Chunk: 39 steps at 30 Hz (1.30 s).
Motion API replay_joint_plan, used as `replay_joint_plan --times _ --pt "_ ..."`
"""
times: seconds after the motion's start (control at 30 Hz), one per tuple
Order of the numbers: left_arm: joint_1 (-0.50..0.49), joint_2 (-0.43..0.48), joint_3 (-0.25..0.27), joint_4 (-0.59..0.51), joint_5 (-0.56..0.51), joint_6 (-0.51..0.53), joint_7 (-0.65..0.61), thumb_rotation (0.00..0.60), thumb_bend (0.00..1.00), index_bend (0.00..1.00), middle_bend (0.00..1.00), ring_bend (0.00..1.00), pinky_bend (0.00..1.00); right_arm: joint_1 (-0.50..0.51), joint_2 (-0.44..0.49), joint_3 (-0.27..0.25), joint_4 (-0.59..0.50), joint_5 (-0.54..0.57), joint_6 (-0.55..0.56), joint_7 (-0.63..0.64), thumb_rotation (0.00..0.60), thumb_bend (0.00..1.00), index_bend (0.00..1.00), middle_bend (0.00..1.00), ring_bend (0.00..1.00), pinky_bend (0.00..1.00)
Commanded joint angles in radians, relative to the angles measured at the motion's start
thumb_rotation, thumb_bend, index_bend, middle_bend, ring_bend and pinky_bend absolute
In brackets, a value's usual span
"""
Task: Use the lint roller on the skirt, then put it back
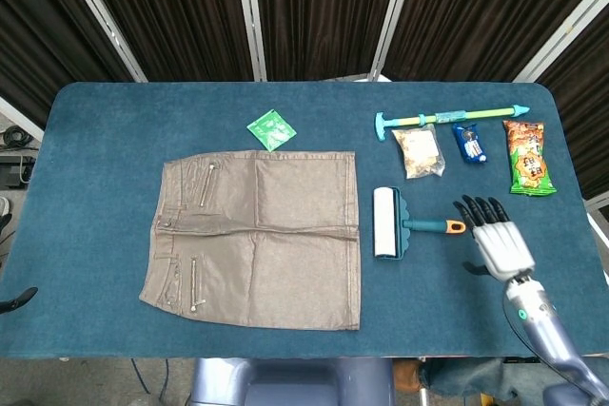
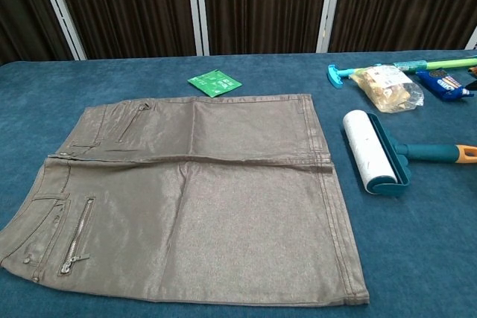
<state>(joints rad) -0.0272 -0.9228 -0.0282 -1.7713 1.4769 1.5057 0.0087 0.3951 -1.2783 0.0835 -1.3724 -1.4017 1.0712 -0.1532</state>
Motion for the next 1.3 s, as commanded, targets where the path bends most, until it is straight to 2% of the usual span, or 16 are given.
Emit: replay_joint_plan --times 0.03,0.17,0.87,1.03,1.13,1.2,1.3 --pt "-0.005 -0.006 -0.003 -0.003 -0.012 -0.011 0.019 0.6 0.0 0.0 0.0 0.0 0.0 0.074 -0.101 0.006 0.143 0.009 -0.09 0.033 0.6 0.27 0.0 0.05 0.0 0.0" --pt "-0.009 -0.012 -0.006 -0.003 -0.026 -0.02 0.034 0.6 0.0 0.0 0.0 0.0 0.0 0.095 -0.147 0.005 0.212 0.009 -0.114 0.035 0.6 0.32 0.01 0.06 0.0 0.0" --pt "-0.018 -0.021 -0.013 0.0 -0.055 -0.037 0.05 0.6 0.0 0.0 0.0 0.0 0.0 0.167 -0.289 0.002 0.379 0.023 -0.187 0.026 0.6 0.33 0.1 0.14 0.0 0.0" --pt "-0.021 -0.023 -0.015 0.003 -0.063 -0.043 0.051 0.6 0.0 0.0 0.0 0.0 0.0 0.18 -0.312 0.001 0.415 0.012 -0.184 0.037 0.6 0.36 0.16 0.21 0.08 0.01" --pt "-0.023 -0.024 -0.016 0.004 -0.067 -0.047 0.052 0.6 0.0 0.0 0.0 0.0 0.0 0.187 -0.329 -0.004 0.445 0.002 -0.18 0.045 0.6 0.4 0.22 0.29 0.16 0.13" --pt "-0.024 -0.025 -0.016 0.006 -0.07 -0.049 0.054 0.6 0.0 0.0 0.0 0.0 0.0 0.191 -0.342 -0.009 0.471 -0.013 -0.17 0.055 0.6 0.5 0.3 0.38 0.25 0.27" --pt "-0.025 -0.025 -0.017 0.006 -0.074 -0.051 0.055 0.6 0.0 0.0 0.0 0.0 0.0 0.194 -0.355 -0.017 0.501 -0.038 -0.143 0.075 0.6 0.64 0.37 0.46 0.33 0.37"
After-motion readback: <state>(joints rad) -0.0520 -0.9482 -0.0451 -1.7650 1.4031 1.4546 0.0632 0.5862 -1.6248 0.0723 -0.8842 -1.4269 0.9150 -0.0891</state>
